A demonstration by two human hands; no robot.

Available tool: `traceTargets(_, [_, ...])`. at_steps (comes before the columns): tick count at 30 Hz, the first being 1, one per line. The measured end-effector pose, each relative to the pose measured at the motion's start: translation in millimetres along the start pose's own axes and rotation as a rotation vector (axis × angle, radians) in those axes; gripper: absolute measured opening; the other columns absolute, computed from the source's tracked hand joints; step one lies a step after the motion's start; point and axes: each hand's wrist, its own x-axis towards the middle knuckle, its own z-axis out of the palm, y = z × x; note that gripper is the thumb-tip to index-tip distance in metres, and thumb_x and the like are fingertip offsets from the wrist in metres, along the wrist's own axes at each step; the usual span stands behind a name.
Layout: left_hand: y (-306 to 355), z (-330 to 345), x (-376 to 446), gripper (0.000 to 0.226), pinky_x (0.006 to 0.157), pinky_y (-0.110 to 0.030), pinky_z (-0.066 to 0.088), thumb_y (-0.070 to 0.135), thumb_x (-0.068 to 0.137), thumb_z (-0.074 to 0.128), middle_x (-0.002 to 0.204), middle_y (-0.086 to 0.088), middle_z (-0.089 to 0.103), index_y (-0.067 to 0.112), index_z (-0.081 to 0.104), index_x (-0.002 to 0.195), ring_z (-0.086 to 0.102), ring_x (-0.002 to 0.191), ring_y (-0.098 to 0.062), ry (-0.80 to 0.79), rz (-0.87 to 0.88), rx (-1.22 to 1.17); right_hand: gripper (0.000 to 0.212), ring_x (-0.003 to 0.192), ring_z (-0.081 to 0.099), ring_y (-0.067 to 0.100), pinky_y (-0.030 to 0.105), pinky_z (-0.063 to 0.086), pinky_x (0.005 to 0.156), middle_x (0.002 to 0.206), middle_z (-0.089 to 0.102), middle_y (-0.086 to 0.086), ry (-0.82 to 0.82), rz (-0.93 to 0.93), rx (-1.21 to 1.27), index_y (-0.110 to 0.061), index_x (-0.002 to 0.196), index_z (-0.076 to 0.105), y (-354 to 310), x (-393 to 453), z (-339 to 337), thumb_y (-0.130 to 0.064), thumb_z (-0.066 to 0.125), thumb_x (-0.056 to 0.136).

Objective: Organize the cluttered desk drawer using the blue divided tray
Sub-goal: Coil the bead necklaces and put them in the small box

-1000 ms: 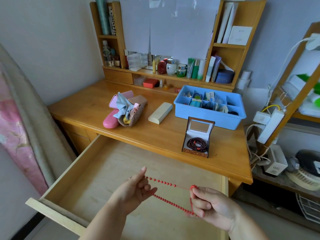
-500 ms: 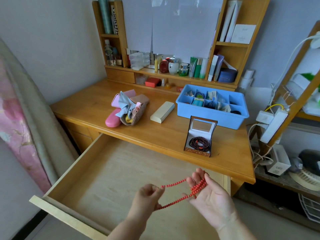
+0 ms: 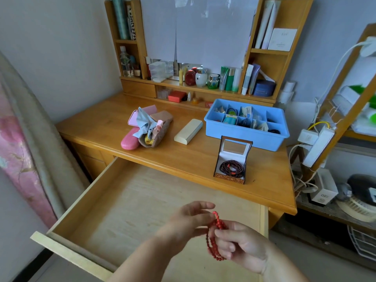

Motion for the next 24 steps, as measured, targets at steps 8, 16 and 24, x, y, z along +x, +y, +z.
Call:
traceTargets(8, [-8,10,-10,0.057,0.074,-0.03,0.052,0.004,0.071,0.065,0.091,-0.01,0.061,0.01,0.051,0.126,0.061,0.082,-0.023,-0.148,-0.013,-0.126,0.029,0.049,0.048,0.017,0.051,0.044,0.087,0.048,0.044,0.002,-0.131,-0.055,0.255,-0.004,0.096,0.07,5,1,-6,-0.017,0.079,0.073])
traceTargets(16, [-11,17,3,0.05,0.073,-0.025,0.041,0.011,0.062,0.061,0.073,-0.002,0.061,0.013,0.055,0.112,0.056,0.067,-0.012,0.16,0.032,-0.021,0.013,0.057,0.054,0.024,0.039,0.047,0.073,0.052,0.049,0.007,0.162,-0.178,0.187,0.006,0.09,0.068,-24,-6,-26,-0.003,0.062,0.083])
traceTargets(24, [-4,5,32,0.028,0.06,-0.026,0.055,-0.012,0.082,0.055,0.073,-0.011,0.057,0.008,0.052,0.101,0.061,0.061,-0.019,0.272,-0.021,-0.04,0.042,0.071,0.058,0.029,0.043,0.045,0.081,0.061,0.043,0.01,0.244,-0.106,0.173,0.002,0.115,0.058,-13,-6,-32,0.006,0.057,0.074])
